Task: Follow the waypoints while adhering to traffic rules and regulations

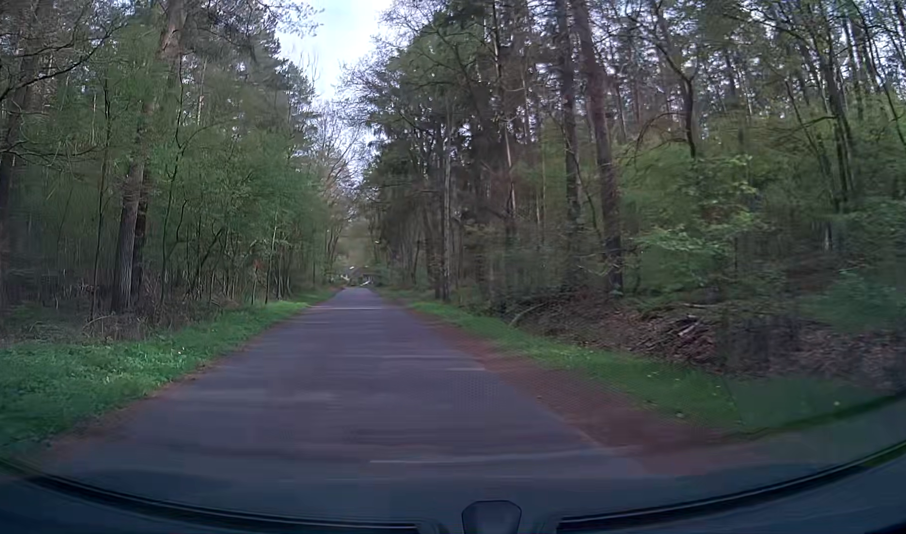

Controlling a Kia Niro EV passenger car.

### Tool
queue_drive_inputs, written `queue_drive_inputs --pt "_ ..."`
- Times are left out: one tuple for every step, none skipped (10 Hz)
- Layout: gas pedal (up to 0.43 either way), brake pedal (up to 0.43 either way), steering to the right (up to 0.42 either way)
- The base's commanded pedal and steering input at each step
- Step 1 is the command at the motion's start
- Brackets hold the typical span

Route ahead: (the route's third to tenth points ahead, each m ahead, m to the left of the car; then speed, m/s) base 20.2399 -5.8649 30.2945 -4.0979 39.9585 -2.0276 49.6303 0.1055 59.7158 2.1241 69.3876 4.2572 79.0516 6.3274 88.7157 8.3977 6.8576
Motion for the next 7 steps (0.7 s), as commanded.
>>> queue_drive_inputs --pt "0.130 0.000 -0.100" --pt "0.130 0.000 -0.099" --pt "0.138 0.000 -0.095" --pt "0.138 0.000 -0.091" --pt "0.138 0.000 -0.086" --pt "0.138 0.000 -0.080" --pt "0.138 0.000 -0.066"
